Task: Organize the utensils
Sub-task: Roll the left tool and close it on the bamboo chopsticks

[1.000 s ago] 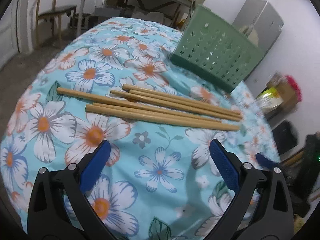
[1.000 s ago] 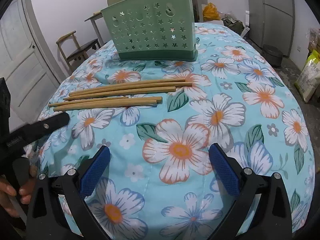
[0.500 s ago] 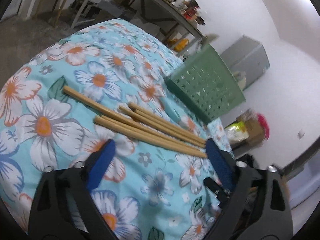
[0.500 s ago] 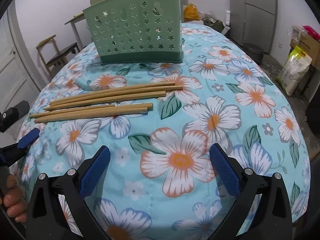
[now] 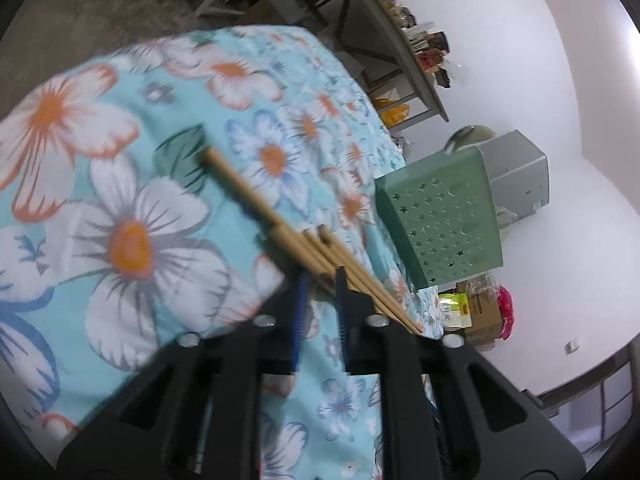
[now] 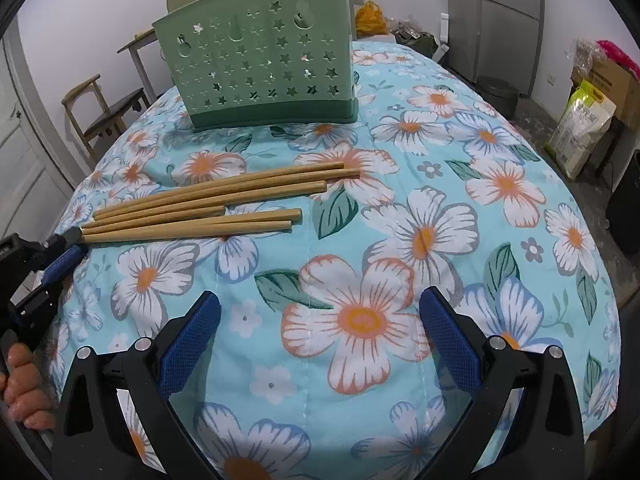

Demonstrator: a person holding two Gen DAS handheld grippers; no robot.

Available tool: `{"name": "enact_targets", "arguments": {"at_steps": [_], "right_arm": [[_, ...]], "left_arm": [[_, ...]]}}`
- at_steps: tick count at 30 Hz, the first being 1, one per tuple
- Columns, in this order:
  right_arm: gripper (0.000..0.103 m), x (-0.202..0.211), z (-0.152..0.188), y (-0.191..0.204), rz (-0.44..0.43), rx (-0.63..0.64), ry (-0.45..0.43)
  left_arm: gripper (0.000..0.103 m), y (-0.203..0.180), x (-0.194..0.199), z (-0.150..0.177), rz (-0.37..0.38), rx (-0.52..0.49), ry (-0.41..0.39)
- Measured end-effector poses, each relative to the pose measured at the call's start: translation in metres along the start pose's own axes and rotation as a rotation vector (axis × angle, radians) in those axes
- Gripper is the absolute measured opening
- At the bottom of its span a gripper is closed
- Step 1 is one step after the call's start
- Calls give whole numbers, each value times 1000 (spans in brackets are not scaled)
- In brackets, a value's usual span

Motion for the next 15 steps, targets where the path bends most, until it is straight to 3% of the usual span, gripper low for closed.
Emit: {"name": "enact_targets", "arguments": {"at_steps": [3, 10, 11, 12, 15], "right_arm": [[98, 1, 1, -1, -10, -6, -3], [98, 4, 1, -4, -43, -12, -23], [98, 5, 2, -5, -46, -14, -26], [98, 5, 2, -5, -47, -14, -28], [98, 5, 3, -4, -47, -10, -36]], "left_arm": [[0, 2, 6, 1, 4, 12, 6], [0, 3, 20, 17, 11, 58, 55], [2, 4, 18, 20, 26, 83, 69], [14, 5, 14, 22, 35, 115, 85], [33, -1, 6, 18, 59, 144, 79]]}}
Point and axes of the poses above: each gripper's, at about its wrist camera, not at the fingertips, and x roughly against the way its jaws point, y to its left, z to its underside, the point moved 7 cm from there along -x, roughly the way its jaws point, and after that the axes turned 2 degrees about z, right-handed, at the moved point
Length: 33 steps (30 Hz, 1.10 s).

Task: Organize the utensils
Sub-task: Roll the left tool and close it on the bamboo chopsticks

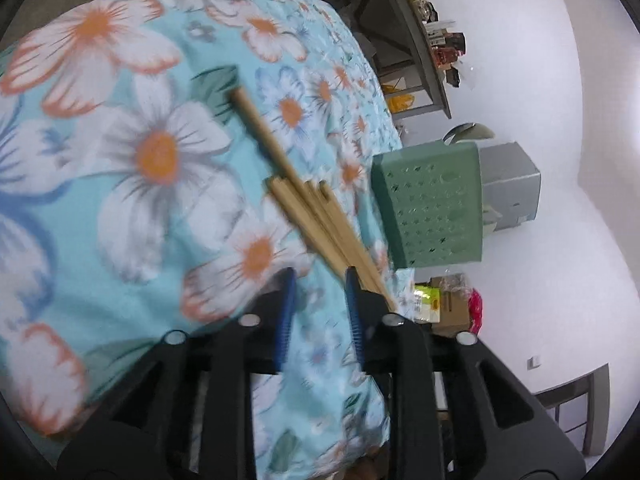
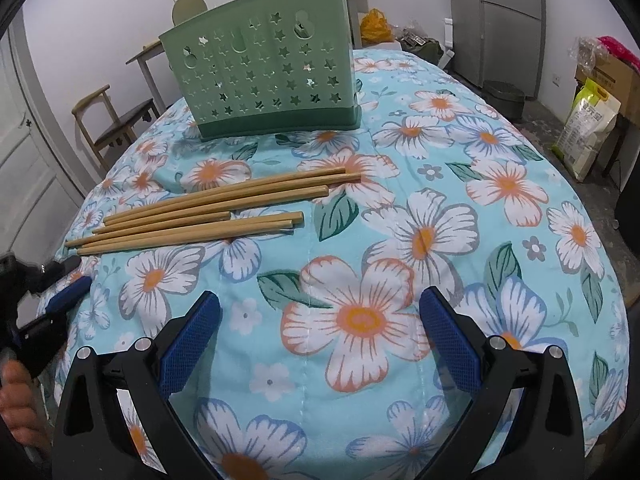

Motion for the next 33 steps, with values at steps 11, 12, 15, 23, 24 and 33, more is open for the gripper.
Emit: {"name": "enact_targets", "arguments": {"at_steps": [11, 12, 15, 23, 24, 33], "right_arm": [[98, 3, 1, -1, -24, -3, -21], [98, 3, 1, -1, -28, -4, -22], [98, 4, 1, -2, -39, -8, -23], [98, 6, 1, -4, -56, -29, -25], [98, 7, 1, -4, -54, -28, -25], [98, 8, 5, -3, -36, -14, -34]], "left_arm": [[13, 2, -20, -12, -80, 55, -52], [11, 3, -19, -12, -70, 61, -51], [10, 4, -11, -10, -52, 72, -55], [11, 0, 8, 8, -55, 16, -18], [17, 4, 5, 10, -54, 49, 4], [37, 6, -3, 5, -22, 160, -19]]}}
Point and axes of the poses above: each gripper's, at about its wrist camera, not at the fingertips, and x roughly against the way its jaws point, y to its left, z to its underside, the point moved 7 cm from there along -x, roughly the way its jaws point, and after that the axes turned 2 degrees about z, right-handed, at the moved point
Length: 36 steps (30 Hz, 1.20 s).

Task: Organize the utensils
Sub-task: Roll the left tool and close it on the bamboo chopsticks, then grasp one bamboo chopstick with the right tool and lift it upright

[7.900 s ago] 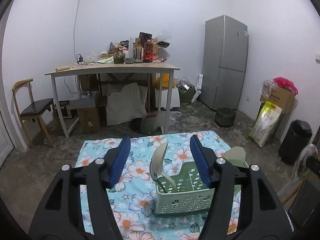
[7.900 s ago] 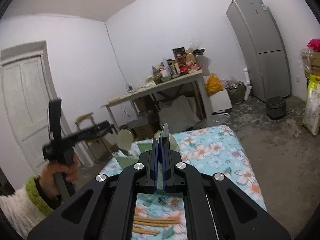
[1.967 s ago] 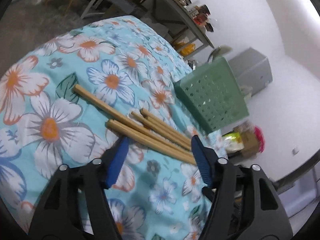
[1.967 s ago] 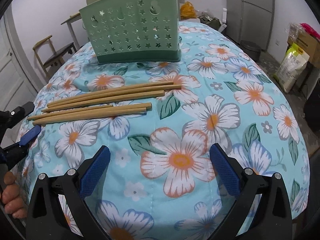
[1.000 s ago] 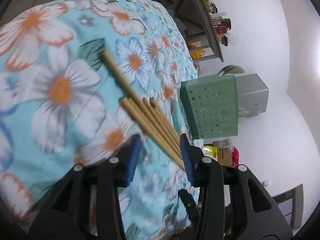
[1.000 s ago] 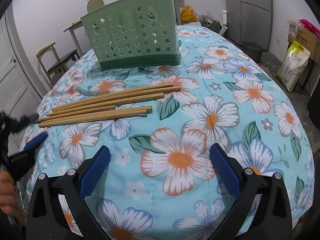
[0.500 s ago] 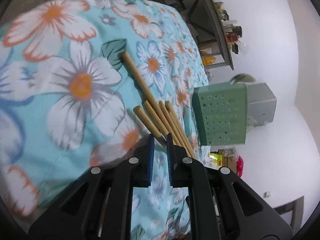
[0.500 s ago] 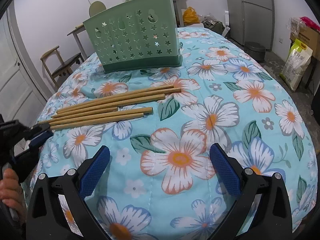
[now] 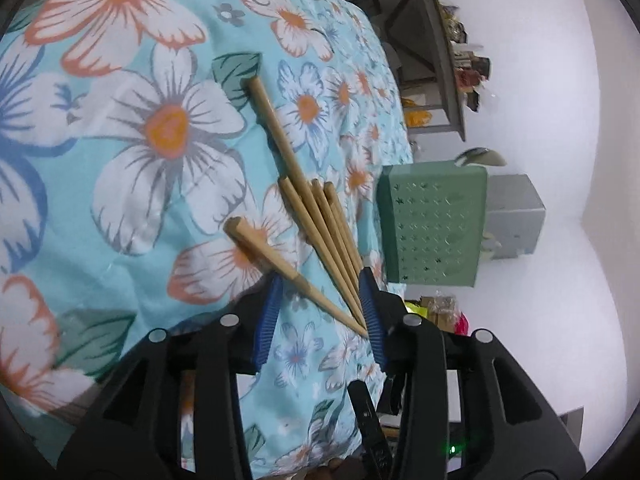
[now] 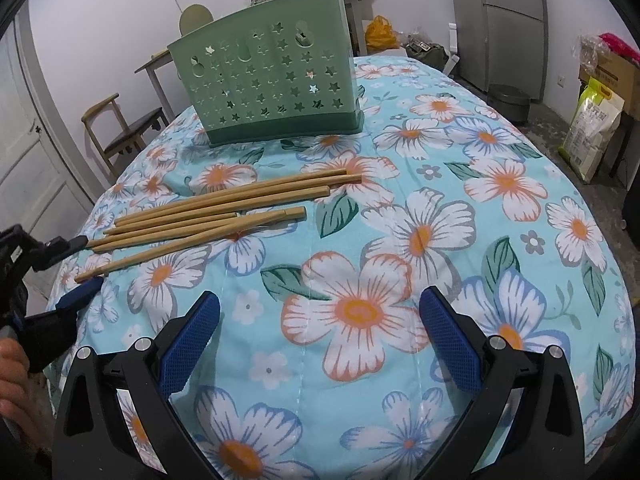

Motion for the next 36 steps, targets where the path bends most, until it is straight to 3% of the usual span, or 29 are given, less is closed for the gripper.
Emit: {"name": "enact_targets", "arguments": {"at_steps": [4, 6, 8, 12, 20, 25, 27, 30, 33, 36], "right_arm": [[98, 0, 0, -1, -1, -15, -11], [98, 1, 0, -1, -7, -22, -16], [98, 1, -1, -2, -14, -24, -15], [98, 4, -1, -5, -48, -31, -4], [97, 14, -1, -9, -78, 20, 77], [96, 45, -38, 21, -143, 176, -51], [93, 57, -53, 43, -183, 251, -105], [80, 64, -76, 79, -251, 323, -176], [66, 55, -89, 116, -341, 395, -153], [52, 39, -88, 165, -445, 554, -91]], "left_arm": [[33, -3, -4, -1, -39, 8, -32], [20, 0, -6, -1, -58, 19, -42], [13, 8, -6, -2, -59, 45, -44], [13, 9, -5, -2, -39, 27, -40], [14, -4, -2, 3, -45, -164, -39], [16, -8, 3, 8, -51, -306, -38], [16, -8, 5, 10, -49, -341, -39], [17, -10, 6, 13, -49, -394, -49], [18, -10, 10, 17, -51, -453, -63], [19, -12, 12, 20, -53, -499, -78]]}}
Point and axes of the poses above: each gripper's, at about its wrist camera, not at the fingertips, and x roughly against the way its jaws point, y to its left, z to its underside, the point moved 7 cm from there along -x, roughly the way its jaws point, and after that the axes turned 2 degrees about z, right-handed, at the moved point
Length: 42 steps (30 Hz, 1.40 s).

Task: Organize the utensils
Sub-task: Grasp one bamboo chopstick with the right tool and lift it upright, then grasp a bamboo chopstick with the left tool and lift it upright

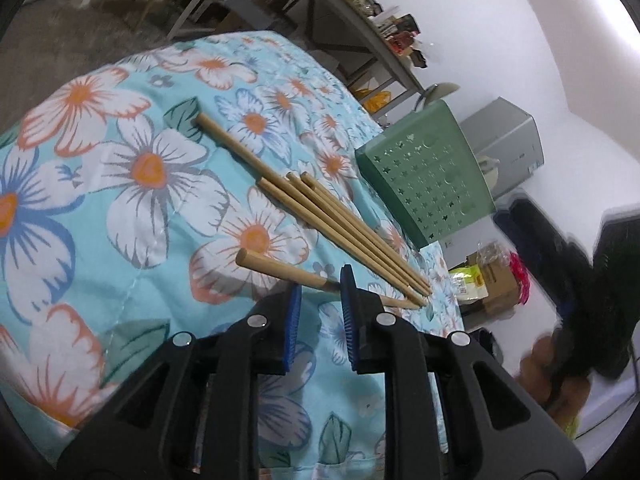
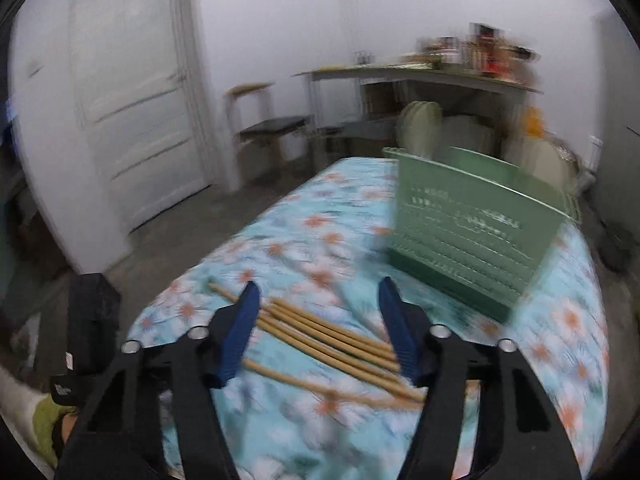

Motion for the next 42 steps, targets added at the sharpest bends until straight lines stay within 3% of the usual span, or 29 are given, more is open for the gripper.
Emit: {"name": "enact_targets", "arguments": {"at_steps": [5, 9, 13, 16, 18, 21, 27, 34, 35, 36, 42], "right_arm": [[33, -69, -6, 53, -209, 212, 194], [27, -114, 1, 78, -316, 329, 338], [24, -141, 4, 87, -362, 405, 416], [11, -153, 7, 88, -393, 419, 459], [10, -155, 9, 89, -393, 445, 458], [9, -154, 7, 87, -388, 447, 438], [7, -128, -25, 62, -321, 356, 301], [7, -41, -83, -4, -173, 192, 47], [7, -29, -88, -14, -151, 169, 15], [7, -15, -91, -21, -129, 147, -17], [7, 69, -88, -74, -12, 2, -178]], "left_arm": [[19, -2, 1, 2, 3, -37, -22], [19, -3, 1, 3, 6, -59, -34], [19, -4, 1, 5, 7, -81, -45], [19, -5, 1, 5, 6, -83, -47], [19, -5, 1, 6, 4, -85, -48], [20, -6, 1, 8, -1, -90, -50], [20, -10, 1, 8, -21, -106, -51], [19, -14, 2, 9, -42, -110, -50], [5, -14, 3, 9, -50, -104, -43], [0, -13, 3, 9, -51, -96, -32], [0, -25, 16, 4, -24, -115, -46]]}}
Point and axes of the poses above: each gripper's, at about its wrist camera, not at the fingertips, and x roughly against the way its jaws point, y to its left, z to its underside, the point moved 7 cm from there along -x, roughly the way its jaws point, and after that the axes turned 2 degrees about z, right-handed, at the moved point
